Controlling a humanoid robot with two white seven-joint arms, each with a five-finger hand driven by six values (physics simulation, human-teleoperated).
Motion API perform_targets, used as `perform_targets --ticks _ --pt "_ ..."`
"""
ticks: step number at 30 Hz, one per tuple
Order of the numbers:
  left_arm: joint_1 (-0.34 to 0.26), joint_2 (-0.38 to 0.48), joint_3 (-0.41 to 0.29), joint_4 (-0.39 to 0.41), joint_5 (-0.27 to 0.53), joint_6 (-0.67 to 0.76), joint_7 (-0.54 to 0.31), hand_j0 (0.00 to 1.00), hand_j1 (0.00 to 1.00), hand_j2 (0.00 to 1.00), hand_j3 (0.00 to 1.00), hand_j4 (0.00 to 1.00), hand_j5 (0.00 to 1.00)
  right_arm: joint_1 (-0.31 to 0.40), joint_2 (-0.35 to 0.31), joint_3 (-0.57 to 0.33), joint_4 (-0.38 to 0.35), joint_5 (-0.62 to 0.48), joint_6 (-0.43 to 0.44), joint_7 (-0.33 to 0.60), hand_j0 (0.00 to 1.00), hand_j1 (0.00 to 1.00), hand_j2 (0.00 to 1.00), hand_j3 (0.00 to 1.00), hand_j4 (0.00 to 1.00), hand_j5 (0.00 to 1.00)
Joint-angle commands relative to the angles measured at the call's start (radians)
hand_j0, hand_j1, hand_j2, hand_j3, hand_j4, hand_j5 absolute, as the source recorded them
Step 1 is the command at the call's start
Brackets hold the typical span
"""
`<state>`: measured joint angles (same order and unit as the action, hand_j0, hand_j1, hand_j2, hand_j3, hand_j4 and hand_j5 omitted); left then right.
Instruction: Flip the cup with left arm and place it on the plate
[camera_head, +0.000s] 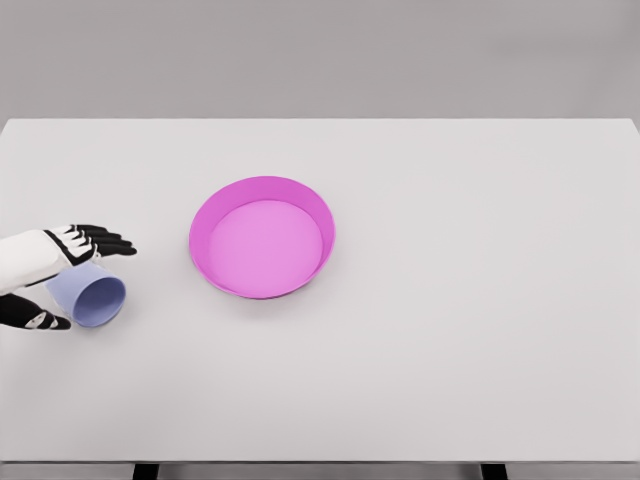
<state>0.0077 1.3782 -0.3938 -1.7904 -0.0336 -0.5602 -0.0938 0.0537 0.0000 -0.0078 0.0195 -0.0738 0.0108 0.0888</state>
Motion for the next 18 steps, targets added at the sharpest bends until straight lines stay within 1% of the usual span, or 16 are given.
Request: perform_targets --ticks 1,3,8,10,13,17,18 --pt "0.002 -0.007 -0.002 0.0 0.011 0.049 0.0 1.0 1.0 1.0 1.0 1.0 1.0 0.0 0.0 0.0 0.0 0.0 0.0 0.0 1.0 1.0 1.0 1.0 1.0 1.0" --pt "0.002 -0.011 -0.008 0.008 0.006 0.071 0.0 1.0 1.0 1.0 1.0 1.0 1.0 0.0 0.0 0.0 0.0 0.0 0.0 0.0 1.0 1.0 1.0 1.0 1.0 1.0" --pt "0.002 -0.019 -0.03 0.037 0.001 0.074 0.0 1.0 1.0 1.0 1.0 1.0 1.0 0.0 0.0 0.0 0.0 0.0 0.0 0.0 1.0 1.0 1.0 1.0 1.0 1.0" --pt "0.002 -0.022 -0.045 0.062 0.0 0.074 -0.001 1.0 1.0 1.0 1.0 1.0 1.0 0.0 0.0 0.0 0.0 0.0 0.0 0.0 1.0 1.0 1.0 1.0 1.0 1.0" --pt "0.002 -0.034 -0.046 0.095 -0.017 0.074 -0.034 1.0 1.0 1.0 1.0 1.0 1.0 0.0 0.0 0.0 0.0 0.0 0.0 0.0 1.0 1.0 1.0 1.0 1.0 1.0" --pt "0.0 -0.039 -0.046 0.118 -0.034 0.074 -0.034 1.0 1.0 1.0 1.0 1.0 1.0 0.0 0.0 0.0 0.0 0.0 0.0 0.0 1.0 1.0 1.0 1.0 1.0 1.0" --pt "0.0 -0.056 -0.046 0.12 -0.045 0.074 -0.034 1.0 1.0 1.0 1.0 1.0 1.0 0.0 0.0 0.0 -0.001 0.0 0.0 0.0 1.0 1.0 1.0 1.0 1.0 1.0"
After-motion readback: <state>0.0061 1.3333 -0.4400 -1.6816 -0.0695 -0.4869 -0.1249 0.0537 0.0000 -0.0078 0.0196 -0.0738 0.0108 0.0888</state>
